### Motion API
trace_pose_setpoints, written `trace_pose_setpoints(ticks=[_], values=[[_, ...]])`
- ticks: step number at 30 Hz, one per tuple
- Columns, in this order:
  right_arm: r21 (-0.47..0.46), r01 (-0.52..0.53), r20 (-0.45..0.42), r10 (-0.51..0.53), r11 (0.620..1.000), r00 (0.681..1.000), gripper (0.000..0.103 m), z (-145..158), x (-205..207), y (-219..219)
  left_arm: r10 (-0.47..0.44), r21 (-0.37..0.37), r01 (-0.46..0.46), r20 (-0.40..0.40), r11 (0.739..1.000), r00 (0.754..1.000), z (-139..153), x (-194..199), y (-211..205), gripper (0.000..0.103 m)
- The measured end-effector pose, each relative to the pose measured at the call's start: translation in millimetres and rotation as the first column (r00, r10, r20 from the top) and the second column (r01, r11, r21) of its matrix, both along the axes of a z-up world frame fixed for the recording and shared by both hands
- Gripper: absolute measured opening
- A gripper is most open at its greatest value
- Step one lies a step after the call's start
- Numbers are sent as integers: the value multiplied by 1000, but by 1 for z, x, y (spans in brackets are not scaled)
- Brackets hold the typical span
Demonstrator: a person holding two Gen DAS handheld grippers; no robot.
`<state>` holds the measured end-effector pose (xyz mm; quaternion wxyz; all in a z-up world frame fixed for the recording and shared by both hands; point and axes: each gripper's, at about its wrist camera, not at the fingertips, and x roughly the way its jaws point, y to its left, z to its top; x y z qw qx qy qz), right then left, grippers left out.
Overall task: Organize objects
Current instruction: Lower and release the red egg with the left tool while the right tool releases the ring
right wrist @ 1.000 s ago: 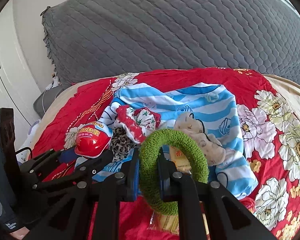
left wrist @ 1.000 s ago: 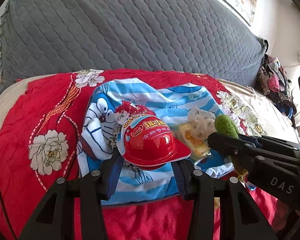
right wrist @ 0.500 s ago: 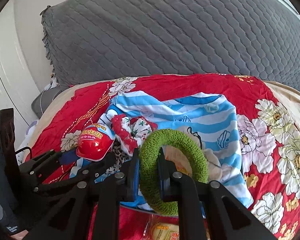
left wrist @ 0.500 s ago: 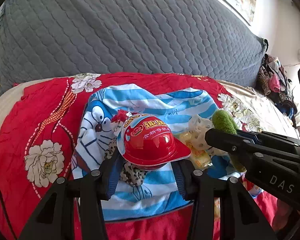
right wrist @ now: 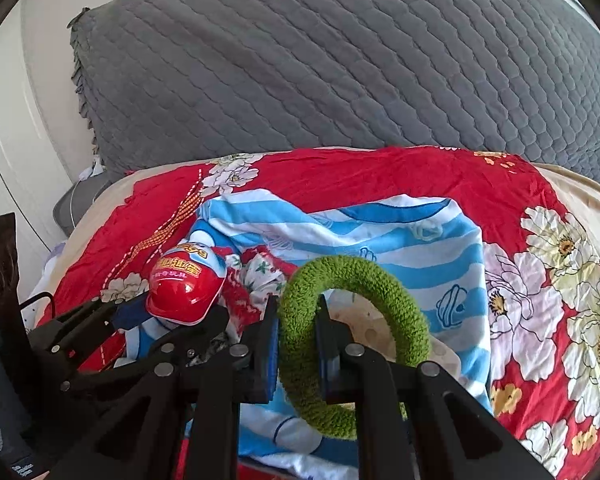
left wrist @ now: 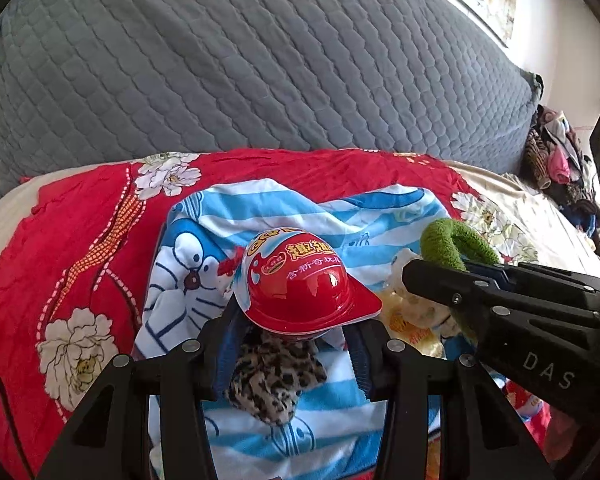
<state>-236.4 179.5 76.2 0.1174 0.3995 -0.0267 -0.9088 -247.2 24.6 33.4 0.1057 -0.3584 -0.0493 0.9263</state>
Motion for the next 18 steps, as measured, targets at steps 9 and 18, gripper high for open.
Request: trace_pose_setpoints(ticks=[9, 18], values=[[16, -8, 26, 7, 1000, 1000, 15, -15, -19, 5, -1, -19, 1, 0, 1000, 1000, -6, -19, 3, 49], [30, -8, 50, 6, 1000, 999, 15, -29, -30, 8, 3, -25, -3, 14, 1000, 1000, -16, -29, 4, 49]])
